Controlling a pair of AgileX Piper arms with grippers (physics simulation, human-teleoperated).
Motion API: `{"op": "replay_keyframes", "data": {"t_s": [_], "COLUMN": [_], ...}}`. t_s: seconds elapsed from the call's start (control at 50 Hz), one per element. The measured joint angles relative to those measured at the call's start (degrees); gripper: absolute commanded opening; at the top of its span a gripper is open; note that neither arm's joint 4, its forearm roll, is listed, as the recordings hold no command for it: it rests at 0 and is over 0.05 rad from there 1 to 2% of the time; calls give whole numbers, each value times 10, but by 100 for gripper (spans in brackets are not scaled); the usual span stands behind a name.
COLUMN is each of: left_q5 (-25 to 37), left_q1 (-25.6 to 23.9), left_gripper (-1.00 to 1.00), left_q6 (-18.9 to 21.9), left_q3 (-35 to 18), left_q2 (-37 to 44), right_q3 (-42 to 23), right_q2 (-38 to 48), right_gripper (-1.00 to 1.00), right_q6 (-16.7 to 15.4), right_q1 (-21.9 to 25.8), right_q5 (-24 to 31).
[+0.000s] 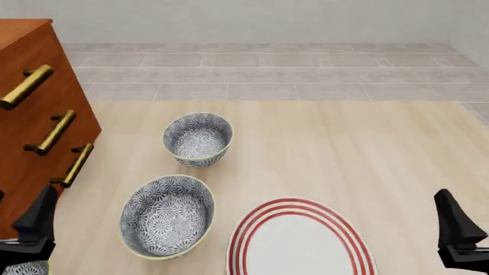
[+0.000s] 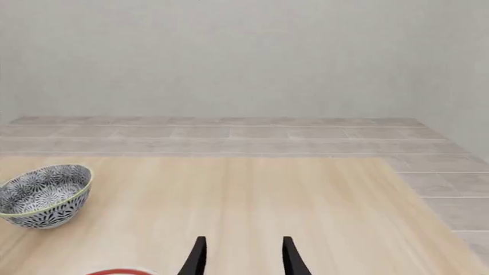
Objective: Put the bowl at the front on the plate.
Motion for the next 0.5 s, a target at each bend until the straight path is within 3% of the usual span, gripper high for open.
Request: {"op": "replay_keyframes", "data": {"t_s": [0.5], "left_q5": [71], "left_q1": [-12], "left_gripper": [100], "left_q6": [-8], "left_q3": [-31], "left_q2": [-57], "right_q3": [-2], "right_q2": [-3], "right_gripper": [100], "right_q6": [9], "right_q1": [3], "right_q5": [2]}}
